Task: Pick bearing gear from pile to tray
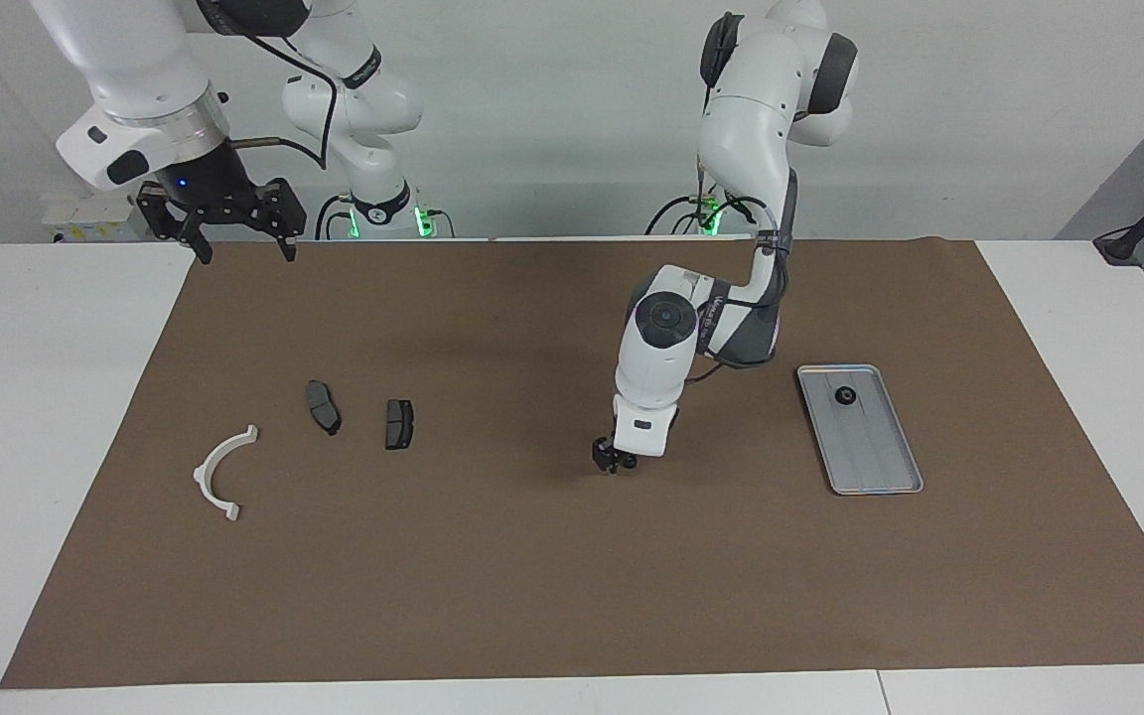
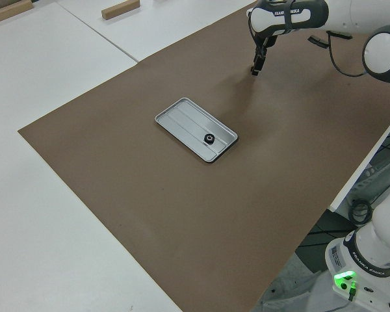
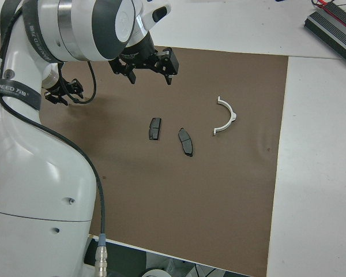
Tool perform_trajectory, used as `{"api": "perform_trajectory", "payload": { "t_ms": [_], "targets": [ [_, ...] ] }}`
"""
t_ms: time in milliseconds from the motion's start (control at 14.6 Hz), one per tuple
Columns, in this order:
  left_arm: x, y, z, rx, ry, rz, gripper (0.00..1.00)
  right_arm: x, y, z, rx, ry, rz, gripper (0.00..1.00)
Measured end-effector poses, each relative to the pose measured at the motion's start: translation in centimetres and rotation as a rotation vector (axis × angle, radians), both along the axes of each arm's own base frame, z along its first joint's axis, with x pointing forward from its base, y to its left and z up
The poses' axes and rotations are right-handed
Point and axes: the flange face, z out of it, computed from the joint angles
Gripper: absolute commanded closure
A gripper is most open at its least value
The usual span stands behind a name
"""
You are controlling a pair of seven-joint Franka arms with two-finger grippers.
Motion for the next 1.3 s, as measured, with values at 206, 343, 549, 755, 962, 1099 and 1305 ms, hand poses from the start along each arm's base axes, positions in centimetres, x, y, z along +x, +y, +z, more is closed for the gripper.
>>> {"api": "perform_trajectory", "payload": {
  "t_ms": [206,343,549,755,962,1099,1305],
  "targets": [
    [0.0,0.0,-0.2,0.001,0.001,0.001,0.34,-0.1,0.2,0.0,0.0,-0.001,0.003,0.0],
    [0.1,0.0,-0.4,0.001,-0.001,0.003,0.36,-0.1,0.2,0.0,0.0,0.0,0.003,0.0],
    [0.2,0.1,-0.7,0.0,-0.006,0.007,0.43,-0.1,0.2,0.0,0.0,0.001,0.003,0.0],
    [0.3,0.2,-0.6,0.0,-0.007,0.017,0.82,-0.1,0.1,0.0,0.0,0.0,0.002,0.0],
    [0.4,0.5,-0.4,0.002,-0.009,0.022,1.0,-0.2,0.0,0.1,-0.001,0.0,0.0,0.0],
    [0.4,0.5,-0.4,0.004,-0.005,0.029,1.0,-0.3,0.0,-0.2,-0.001,0.007,-0.001,0.0],
    [1.1,2.2,-0.2,0.041,0.025,0.06,1.0,-0.3,-0.5,-0.9,-0.001,0.021,-0.01,0.0]
  ]
}}
